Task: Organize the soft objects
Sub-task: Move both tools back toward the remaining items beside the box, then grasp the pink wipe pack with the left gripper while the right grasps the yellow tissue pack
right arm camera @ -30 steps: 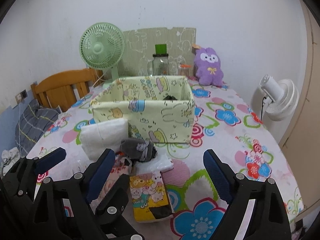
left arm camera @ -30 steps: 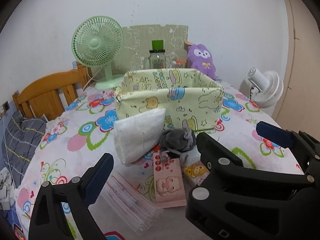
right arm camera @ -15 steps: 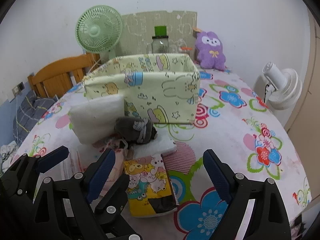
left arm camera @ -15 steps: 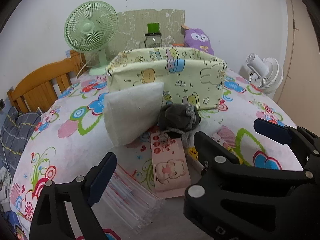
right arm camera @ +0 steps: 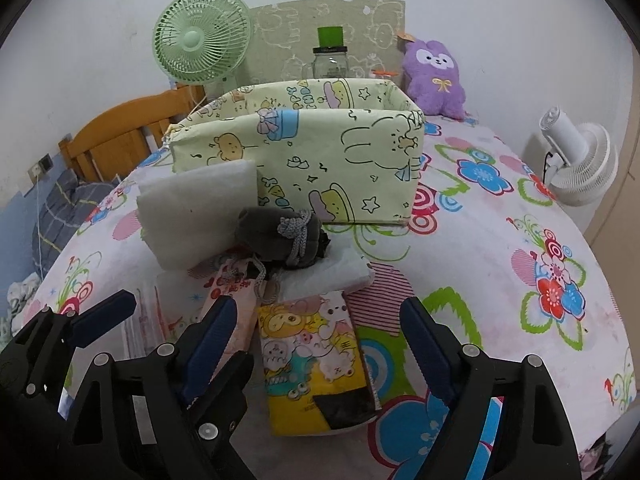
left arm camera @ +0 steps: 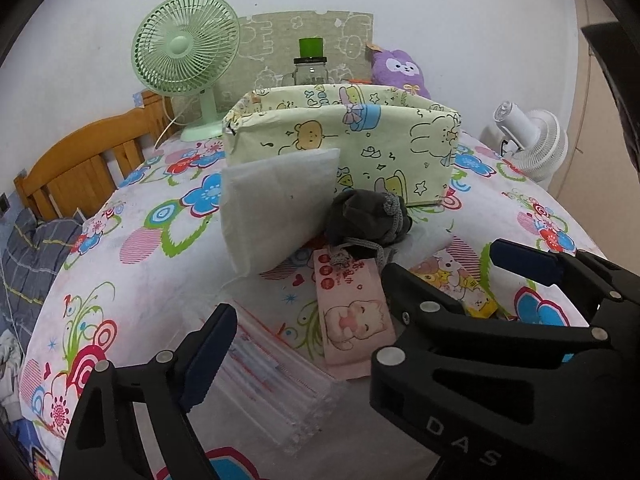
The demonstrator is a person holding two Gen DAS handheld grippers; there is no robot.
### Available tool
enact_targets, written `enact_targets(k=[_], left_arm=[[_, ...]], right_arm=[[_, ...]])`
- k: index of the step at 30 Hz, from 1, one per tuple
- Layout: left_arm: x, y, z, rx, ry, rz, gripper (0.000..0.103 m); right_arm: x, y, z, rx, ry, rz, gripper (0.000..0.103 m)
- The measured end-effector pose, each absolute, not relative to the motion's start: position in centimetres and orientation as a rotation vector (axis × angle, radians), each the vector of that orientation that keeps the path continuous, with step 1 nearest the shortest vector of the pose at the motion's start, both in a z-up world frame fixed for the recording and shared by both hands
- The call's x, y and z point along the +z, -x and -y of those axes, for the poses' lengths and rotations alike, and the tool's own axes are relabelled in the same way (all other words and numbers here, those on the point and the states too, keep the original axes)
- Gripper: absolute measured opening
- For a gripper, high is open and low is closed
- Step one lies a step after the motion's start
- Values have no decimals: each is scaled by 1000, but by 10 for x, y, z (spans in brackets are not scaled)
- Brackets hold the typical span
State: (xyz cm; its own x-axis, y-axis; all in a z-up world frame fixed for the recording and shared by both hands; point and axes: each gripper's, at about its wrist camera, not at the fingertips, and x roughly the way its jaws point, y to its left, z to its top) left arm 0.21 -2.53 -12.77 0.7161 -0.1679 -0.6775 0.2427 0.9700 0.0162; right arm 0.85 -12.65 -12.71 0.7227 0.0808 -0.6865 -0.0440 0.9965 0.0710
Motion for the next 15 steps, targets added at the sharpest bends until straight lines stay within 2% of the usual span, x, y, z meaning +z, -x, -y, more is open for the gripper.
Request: enact_targets(k=[4, 9, 13, 15], left_arm=[[-132, -4, 26, -217, -117, -748, 91], [-138, -3, 33, -202, -164, -749, 90], [-139, -4, 34, -229, -150, -764, 90], [-139, -5, 36, -239, -146, -765, 90]], right_arm=[[-131, -10, 126, 61, -52, -782, 85], [-139, -13, 125, 68, -47, -812, 71], [-141, -15, 127, 71, -53, -824, 55], [-141, -15, 128, 72, -54, -822, 53]])
